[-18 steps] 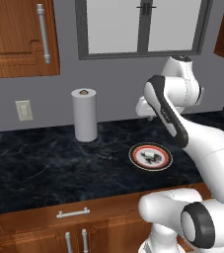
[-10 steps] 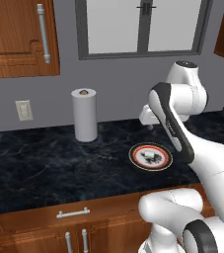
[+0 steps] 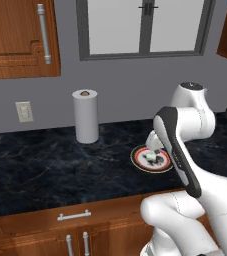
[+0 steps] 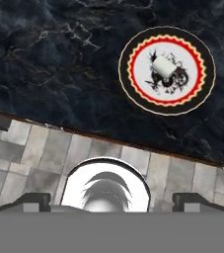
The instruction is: Pick up the marshmallow and place it in the cup of hot chocolate on the dining counter.
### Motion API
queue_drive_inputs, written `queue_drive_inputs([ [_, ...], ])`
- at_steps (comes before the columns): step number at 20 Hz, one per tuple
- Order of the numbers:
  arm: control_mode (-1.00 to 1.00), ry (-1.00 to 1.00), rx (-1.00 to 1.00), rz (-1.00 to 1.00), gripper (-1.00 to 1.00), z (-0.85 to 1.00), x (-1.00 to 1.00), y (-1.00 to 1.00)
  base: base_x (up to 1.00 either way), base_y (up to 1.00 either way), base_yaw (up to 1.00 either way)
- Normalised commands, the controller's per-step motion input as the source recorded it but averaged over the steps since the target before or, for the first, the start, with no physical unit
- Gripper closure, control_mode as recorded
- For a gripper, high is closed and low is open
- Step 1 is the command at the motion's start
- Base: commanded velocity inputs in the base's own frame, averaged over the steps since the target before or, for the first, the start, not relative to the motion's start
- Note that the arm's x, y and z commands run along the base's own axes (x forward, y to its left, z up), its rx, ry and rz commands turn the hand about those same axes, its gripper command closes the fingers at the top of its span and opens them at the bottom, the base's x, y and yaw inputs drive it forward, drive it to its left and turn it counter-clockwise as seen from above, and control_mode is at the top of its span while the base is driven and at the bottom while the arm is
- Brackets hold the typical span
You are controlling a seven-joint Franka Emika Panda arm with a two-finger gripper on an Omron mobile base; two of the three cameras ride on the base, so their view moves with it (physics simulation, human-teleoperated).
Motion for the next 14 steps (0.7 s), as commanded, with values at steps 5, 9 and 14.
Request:
queue_drive_inputs([
  [5,-1.00,0.03,0.00,0.29,-1.00,-0.28,0.16,-0.06,0.00,0.00,0.00],
  [9,-1.00,0.04,-0.02,0.16,-1.00,-0.34,0.60,0.00,0.00,0.00,0.00],
  [14,-1.00,0.05,-0.05,0.13,-1.00,-0.39,0.42,-0.16,0.00,0.00,0.00],
])
